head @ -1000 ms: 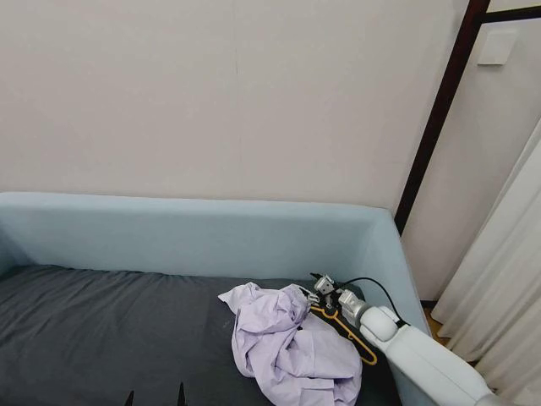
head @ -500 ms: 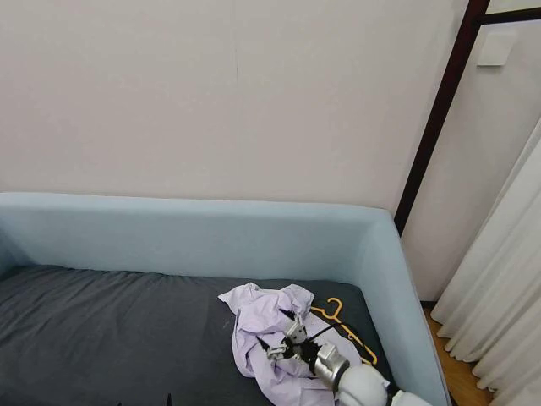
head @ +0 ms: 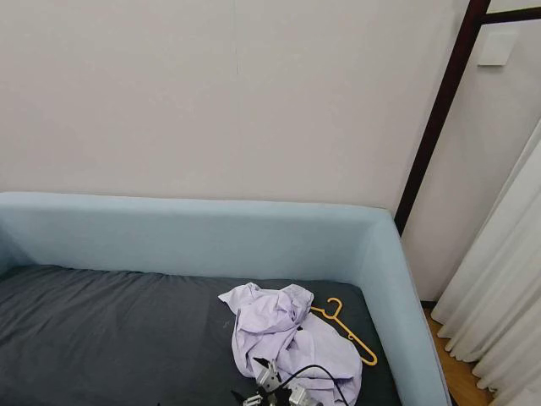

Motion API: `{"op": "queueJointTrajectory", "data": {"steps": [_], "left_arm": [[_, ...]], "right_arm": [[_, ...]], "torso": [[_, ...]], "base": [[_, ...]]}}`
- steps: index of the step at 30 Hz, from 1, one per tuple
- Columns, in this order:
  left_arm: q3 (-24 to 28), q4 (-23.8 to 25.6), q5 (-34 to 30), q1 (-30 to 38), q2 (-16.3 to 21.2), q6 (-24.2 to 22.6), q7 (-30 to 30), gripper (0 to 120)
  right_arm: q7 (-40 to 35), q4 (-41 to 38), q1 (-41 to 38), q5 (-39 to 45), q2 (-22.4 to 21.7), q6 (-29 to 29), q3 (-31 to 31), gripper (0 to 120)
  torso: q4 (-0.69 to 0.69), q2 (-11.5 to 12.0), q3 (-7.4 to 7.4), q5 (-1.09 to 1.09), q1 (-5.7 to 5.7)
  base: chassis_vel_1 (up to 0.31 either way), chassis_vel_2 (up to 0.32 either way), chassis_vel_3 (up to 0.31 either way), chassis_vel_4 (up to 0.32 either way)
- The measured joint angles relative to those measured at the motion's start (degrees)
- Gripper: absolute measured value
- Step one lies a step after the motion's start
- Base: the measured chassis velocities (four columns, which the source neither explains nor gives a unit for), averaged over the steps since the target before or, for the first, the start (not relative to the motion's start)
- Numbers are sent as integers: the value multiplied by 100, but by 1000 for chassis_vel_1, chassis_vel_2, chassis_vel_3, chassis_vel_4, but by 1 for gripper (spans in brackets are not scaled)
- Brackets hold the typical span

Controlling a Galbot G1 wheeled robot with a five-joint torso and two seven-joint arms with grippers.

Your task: Pick up the clothes from the sofa and hang them on the clothes hanger.

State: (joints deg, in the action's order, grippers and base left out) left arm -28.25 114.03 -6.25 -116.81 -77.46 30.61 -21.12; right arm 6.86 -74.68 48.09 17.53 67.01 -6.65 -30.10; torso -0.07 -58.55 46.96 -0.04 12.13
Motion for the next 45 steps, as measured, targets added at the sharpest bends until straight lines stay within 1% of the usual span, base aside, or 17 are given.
{"op": "queueJointTrajectory", "data": {"steps": [5, 7, 8, 9, 13, 18, 24, 29, 30, 31, 34, 35, 38, 40, 41, 42, 45], "left_arm": [[5, 18, 20, -42, -30, 17, -4, 100], [7, 27, 25, -49, -35, 22, -5, 100], [9, 35, 26, -49, -36, 24, -5, 100], [10, 41, 26, -44, -37, 24, -5, 100], [7, 43, 26, 7, -46, 25, -7, 100], [-5, 63, 19, 65, -75, 25, -8, 100], [-4, 91, 17, 67, -96, 25, -9, 100], [16, 92, 18, 67, -97, 25, -9, 100], [20, 95, 19, 67, -96, 25, -9, 100], [20, 95, 19, 67, -96, 25, -9, 100], [30, 96, 22, 51, -94, 25, -9, 100], [30, 96, 22, 51, -94, 25, -9, 100], [60, 57, 31, 69, -91, 24, -8, 100], [86, 42, 34, 105, -88, 15, -6, 100], [86, 42, 34, 105, -88, 15, -6, 100], [96, 35, 35, 124, -85, 7, -5, 100], [117, -20, 36, 190, -59, -6, -2, 100]], "right_arm": [[6, 334, -112, -22, 274, -4, -12, 97], [-1, 483, -162, -22, 367, 6, 2, 91], [-11, 567, -180, -18, 407, 35, 17, 85], [-11, 622, -186, 9, 432, 44, 27, 82], [-5, 756, -186, 82, 466, 100, 62, 80], [-47, 896, -187, 66, 505, 100, 120, 66], [-204, 849, -197, 33, 434, 157, 164, 64], [-211, 999, -197, -14, 501, 177, 147, 64], [-207, 1066, -198, -22, 536, 177, 131, 59], [-207, 1066, -198, -22, 536, 177, 131, 59], [-201, 1136, -212, -41, 585, 163, 121, 44], [-201, 1136, -212, -41, 585, 163, 121, 44], [-200, 1088, -218, -48, 547, 134, 125, 30], [-201, 1083, -225, -66, 512, 116, 113, 22], [-201, 1083, -225, -66, 512, 116, 113, 22], [-209, 1071, -221, -67, 501, 108, 112, 18], [-242, 876, -181, -14, 413, 90, 138, 3]], "torso": [[1, 0, 0, 0, 0], [1, 0, 0, 1, 0], [1, 0, 0, 0, 0], [1, 0, 0, 0, 0], [0, 1, 0, 0, 0], [0, 1, 0, 0, 0], [0, 1, 0, 0, 1], [0, 1, 0, 0, 1], [0, 1, 0, 0, 1], [0, 1, 0, 0, 1], [0, 1, 0, 1, 1], [0, 1, 0, 1, 1], [1, 1, 0, 1, 1], [0, 1, 0, 0, 1], [0, 1, 0, 0, 1], [0, 1, 0, 1, 1], [0, 1, 0, 1, 1]], "base": [[0, 0, 0, 0], [0, 0, 0, 0], [0, 0, 0, 0], [0, 0, 0, 0], [0, 0, 0, 0], [0, 0, 0, 0], [0, 0, 0, 0], [0, 0, 0, 0], [0, 0, 0, 0], [0, 0, 0, 0], [0, 0, 0, 0], [0, 0, 0, 0], [0, 0, 0, 0], [0, 0, 0, 0], [0, 0, 0, 0], [0, 0, 0, 0], [0, 0, 0, 0]]}}
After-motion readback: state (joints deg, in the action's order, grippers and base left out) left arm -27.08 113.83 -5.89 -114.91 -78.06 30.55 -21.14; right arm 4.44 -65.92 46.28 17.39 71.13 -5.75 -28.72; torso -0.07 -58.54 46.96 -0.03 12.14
